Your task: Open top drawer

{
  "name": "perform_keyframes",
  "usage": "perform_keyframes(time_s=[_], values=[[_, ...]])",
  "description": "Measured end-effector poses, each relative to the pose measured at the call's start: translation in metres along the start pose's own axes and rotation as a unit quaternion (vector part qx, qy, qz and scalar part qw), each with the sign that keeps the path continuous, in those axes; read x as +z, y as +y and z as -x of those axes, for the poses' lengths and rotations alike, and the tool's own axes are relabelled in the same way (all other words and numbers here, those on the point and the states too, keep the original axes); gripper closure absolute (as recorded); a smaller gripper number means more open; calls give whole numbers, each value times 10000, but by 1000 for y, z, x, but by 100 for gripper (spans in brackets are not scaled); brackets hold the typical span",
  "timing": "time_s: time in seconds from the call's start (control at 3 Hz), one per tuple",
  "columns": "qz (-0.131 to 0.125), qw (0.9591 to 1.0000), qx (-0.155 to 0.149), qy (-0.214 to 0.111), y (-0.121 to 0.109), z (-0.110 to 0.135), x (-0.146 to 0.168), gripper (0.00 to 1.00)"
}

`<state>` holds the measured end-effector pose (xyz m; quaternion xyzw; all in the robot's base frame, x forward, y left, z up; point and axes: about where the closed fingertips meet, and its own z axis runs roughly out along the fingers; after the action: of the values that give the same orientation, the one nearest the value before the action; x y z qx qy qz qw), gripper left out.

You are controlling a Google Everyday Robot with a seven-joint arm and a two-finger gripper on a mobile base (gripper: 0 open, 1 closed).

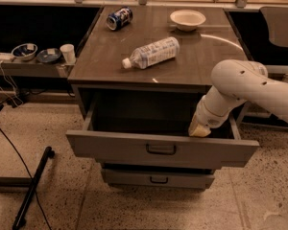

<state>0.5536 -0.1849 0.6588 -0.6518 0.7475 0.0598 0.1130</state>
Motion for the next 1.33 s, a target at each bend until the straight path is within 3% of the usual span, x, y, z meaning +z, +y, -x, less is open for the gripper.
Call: perform_keyframes(time_s=[0.33,0.67,1.0,1.33], values=[[335,9992,-195,-77,19,3,16,100],[910,9934,-612,-338,69,7,14,100],[1204,9884,-757,-537,102,5,0,100],[1248,9864,-699,-815,119,-1,-26,100]])
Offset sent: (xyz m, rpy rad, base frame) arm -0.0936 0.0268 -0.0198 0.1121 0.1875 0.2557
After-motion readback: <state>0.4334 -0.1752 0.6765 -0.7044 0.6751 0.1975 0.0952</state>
